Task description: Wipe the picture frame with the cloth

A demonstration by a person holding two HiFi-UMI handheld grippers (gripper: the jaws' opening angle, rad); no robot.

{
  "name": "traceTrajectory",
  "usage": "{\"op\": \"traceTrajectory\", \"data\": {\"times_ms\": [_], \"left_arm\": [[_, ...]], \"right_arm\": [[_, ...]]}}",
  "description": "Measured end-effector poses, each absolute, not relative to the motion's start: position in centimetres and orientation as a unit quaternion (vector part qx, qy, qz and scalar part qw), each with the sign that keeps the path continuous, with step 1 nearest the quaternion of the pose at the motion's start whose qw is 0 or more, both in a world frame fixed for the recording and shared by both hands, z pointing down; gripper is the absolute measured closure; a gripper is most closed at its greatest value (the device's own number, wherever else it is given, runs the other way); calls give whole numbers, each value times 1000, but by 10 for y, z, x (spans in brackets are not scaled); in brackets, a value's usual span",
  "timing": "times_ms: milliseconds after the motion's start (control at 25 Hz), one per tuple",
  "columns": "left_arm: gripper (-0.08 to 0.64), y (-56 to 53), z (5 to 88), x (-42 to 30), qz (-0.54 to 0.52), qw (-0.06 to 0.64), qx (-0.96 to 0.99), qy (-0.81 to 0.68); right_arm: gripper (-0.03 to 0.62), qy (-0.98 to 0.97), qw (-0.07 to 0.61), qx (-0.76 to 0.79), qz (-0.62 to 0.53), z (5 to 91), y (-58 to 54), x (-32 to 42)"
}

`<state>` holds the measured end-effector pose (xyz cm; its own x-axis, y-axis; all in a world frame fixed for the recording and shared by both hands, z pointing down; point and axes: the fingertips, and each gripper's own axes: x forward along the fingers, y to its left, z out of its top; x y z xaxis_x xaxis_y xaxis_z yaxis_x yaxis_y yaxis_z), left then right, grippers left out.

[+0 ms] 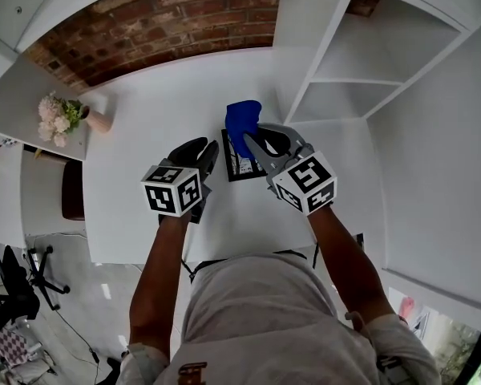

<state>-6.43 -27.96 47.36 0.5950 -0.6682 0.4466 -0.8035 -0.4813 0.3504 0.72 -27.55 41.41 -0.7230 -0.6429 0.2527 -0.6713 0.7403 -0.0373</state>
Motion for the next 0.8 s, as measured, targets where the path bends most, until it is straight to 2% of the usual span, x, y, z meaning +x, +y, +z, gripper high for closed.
{"op": "traceTrajectory", "data": {"times_ms": [520, 800], "left_arm": [[373, -286, 553, -54, 243, 327, 823, -396], [362, -286, 578, -55, 285, 334, 810, -387]], "right_arm": [[548, -912, 196, 335, 131, 480, -300, -11], [548, -905, 230, 319, 161, 504, -309, -26]]}}
